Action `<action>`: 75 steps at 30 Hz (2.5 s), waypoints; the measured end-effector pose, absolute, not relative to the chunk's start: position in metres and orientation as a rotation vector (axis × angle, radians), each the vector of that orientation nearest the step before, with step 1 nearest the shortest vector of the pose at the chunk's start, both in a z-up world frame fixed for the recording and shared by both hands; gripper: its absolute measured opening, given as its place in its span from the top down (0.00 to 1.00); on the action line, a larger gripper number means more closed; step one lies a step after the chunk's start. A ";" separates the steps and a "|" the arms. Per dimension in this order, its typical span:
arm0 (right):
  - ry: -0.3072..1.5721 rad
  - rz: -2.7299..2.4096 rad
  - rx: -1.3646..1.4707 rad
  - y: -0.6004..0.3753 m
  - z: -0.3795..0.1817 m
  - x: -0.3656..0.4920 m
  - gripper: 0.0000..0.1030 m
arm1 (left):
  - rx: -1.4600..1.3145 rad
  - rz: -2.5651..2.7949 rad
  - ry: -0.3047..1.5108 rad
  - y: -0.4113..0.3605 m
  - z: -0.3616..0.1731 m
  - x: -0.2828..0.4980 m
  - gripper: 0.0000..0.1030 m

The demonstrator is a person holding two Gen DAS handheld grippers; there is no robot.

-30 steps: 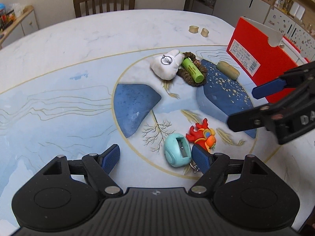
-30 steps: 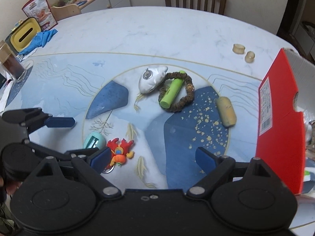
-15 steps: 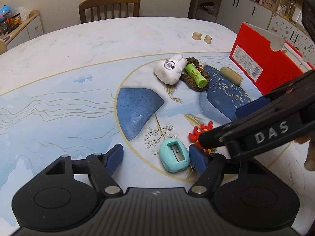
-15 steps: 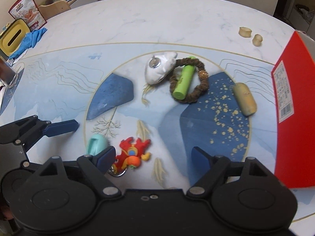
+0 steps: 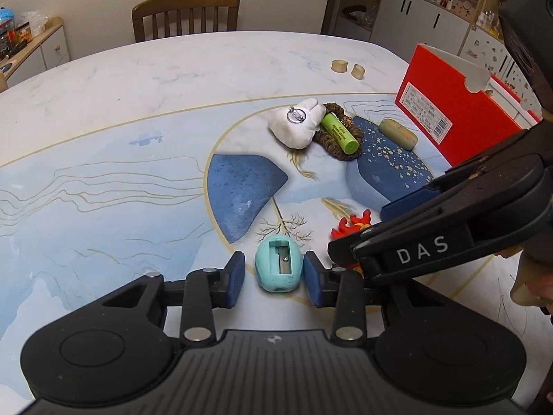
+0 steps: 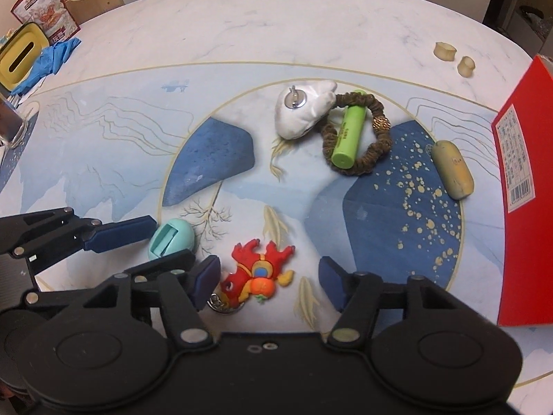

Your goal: Organize objects

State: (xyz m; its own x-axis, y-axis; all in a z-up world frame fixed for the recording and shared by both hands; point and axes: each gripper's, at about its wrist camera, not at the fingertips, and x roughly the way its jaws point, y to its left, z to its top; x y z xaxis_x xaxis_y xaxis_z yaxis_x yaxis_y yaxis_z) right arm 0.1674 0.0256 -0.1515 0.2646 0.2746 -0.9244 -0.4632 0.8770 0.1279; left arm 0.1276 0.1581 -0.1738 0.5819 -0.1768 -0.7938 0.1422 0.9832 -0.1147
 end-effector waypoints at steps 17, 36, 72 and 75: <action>1.174 0.525 -0.159 0.015 -0.142 0.164 0.74 | -0.057 -0.182 0.944 0.161 -0.171 0.125 0.71; 1.032 0.556 -0.005 -0.078 -0.054 0.156 0.78 | -0.093 -0.275 0.852 0.125 -0.096 0.128 0.71; 1.073 0.645 -0.225 -0.017 -0.139 0.140 0.45 | -0.162 -0.155 0.875 0.174 -0.106 0.111 0.71; 1.078 0.627 -0.246 -0.011 -0.142 0.141 0.48 | -0.160 -0.162 0.874 0.176 -0.107 0.111 0.71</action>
